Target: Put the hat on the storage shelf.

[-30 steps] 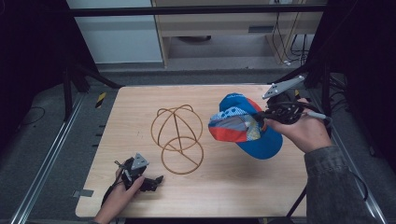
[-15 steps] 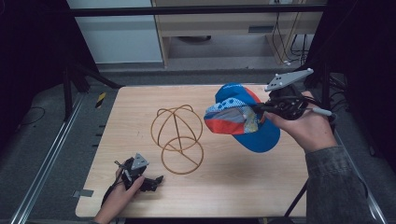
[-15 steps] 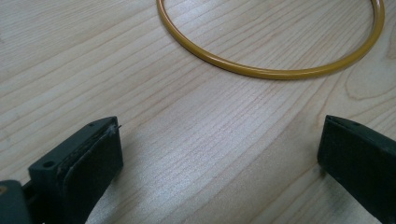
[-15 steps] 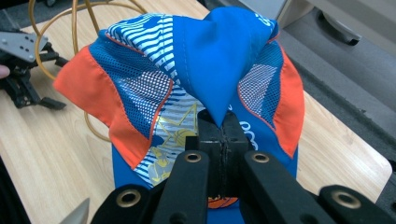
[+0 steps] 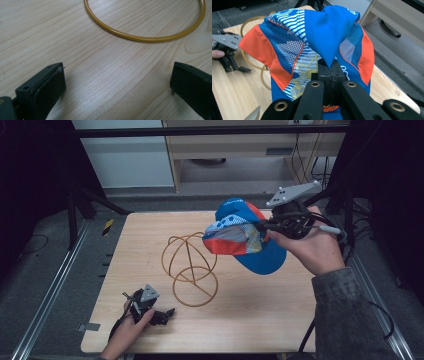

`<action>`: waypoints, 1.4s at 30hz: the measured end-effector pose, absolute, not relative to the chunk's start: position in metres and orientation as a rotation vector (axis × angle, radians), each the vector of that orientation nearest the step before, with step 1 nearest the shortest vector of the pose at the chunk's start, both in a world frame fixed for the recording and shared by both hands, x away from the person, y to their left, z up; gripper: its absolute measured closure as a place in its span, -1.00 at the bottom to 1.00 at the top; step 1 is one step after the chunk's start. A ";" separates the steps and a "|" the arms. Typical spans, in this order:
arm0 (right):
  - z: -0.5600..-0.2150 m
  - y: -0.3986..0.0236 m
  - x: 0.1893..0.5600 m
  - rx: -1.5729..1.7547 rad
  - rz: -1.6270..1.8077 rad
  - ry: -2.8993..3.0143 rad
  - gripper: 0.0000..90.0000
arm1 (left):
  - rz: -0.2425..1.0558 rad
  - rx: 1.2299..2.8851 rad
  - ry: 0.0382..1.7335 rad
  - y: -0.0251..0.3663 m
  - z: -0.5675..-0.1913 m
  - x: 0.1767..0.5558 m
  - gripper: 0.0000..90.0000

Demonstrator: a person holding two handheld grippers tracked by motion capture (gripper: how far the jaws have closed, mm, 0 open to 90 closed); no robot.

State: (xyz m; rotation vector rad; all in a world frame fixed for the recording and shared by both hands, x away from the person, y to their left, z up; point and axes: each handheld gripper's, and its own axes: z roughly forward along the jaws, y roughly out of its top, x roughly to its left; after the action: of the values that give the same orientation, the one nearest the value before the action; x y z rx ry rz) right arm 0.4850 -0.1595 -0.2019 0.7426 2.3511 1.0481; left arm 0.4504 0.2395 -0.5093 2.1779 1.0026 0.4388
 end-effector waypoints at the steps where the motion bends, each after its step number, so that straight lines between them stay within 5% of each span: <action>1: -0.200 -0.156 0.486 0.735 1.053 2.350 1.00 | 0.439 2.178 1.003 0.240 -0.509 0.450 -1.00; 42: -0.197 -0.041 0.525 0.541 1.021 2.480 1.00 | 0.440 2.176 1.003 0.239 -0.509 0.451 -1.00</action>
State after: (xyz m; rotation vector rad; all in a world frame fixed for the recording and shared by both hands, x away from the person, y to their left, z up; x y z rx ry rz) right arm 0.5247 -0.0412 -0.1966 0.5409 2.4804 1.0210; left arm 0.4505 0.2395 -0.5094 2.1758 1.0026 0.4401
